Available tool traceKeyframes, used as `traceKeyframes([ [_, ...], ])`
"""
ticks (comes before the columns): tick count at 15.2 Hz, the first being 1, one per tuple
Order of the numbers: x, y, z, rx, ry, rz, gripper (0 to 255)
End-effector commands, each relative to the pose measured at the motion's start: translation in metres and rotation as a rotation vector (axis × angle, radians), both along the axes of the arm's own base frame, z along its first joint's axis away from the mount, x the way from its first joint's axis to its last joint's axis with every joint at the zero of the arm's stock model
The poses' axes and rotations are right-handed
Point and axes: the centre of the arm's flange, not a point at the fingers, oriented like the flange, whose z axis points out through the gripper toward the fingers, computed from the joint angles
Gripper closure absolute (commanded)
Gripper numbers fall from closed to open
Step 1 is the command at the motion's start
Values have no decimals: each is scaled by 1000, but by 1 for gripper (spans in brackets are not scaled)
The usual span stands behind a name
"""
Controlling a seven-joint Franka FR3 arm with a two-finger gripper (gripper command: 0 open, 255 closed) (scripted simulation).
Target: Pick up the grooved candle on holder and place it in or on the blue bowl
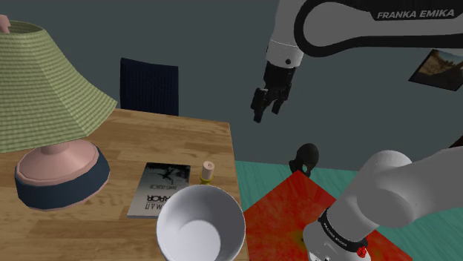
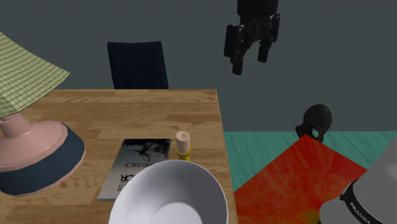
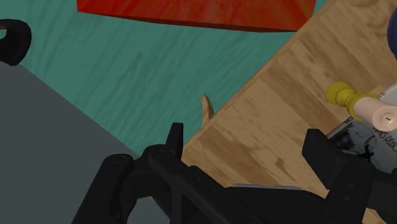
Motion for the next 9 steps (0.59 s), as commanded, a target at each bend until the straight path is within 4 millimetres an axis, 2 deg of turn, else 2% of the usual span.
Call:
traceKeyframes([
  [1, 1, 26, -12, 4, 9, 7, 0],
  [9, 15, 115, -65, 15, 44, 39, 0],
])
